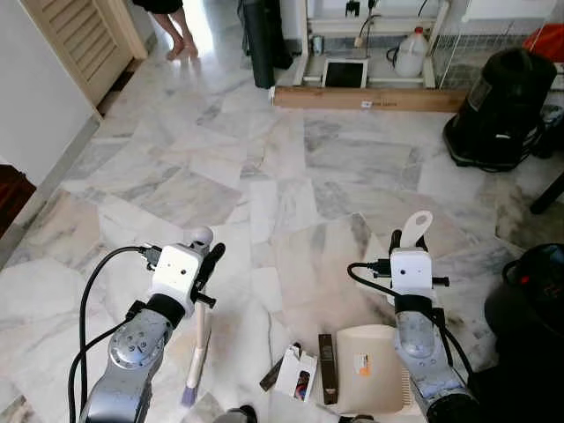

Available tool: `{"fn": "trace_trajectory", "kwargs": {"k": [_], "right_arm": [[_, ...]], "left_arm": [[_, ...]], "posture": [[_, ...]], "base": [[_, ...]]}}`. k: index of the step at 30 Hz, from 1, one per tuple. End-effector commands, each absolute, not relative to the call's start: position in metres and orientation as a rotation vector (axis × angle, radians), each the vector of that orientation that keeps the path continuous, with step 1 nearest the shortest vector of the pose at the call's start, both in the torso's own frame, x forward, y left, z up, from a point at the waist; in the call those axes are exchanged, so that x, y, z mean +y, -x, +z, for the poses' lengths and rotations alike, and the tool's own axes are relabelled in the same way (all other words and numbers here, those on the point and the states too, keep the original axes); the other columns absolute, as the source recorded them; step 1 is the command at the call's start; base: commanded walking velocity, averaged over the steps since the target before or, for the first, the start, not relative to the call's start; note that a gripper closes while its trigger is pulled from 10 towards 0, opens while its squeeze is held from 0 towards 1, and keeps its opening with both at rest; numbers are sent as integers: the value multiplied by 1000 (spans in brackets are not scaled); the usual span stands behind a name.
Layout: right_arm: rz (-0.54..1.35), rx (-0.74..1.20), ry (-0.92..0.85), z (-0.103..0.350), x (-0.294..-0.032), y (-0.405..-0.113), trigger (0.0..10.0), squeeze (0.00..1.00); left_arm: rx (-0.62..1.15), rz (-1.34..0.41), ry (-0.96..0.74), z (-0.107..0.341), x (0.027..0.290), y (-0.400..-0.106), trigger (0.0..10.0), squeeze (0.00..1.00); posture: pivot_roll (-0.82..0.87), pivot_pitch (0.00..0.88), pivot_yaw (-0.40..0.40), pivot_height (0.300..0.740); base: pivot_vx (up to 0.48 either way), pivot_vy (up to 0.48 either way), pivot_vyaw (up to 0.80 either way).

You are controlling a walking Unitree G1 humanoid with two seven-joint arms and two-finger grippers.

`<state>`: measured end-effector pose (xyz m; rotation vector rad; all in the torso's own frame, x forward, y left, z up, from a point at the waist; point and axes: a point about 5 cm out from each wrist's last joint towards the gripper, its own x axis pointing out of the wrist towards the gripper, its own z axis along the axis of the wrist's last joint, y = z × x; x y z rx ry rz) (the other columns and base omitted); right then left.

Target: Sweep floor

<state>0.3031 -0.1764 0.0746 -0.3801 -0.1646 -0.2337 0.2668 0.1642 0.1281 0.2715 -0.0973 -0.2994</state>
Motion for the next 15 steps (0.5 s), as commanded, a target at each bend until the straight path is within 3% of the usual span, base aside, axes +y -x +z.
{"fn": "trace_trajectory", "kwargs": {"k": [1,15], "right_arm": [[-227,-175,405,73,-174,-301,10000,0],[-279,-250,395,83,-173,-300,10000,0]], "left_arm": [[-104,-288,-295,132,171,-264,10000,0],[-40,-338,-267,125,166,-261,10000,0]], "posture": [[160,272,130,740],[157,301,134,740]], "base": [[0,0,0],[0,0,0]]}}
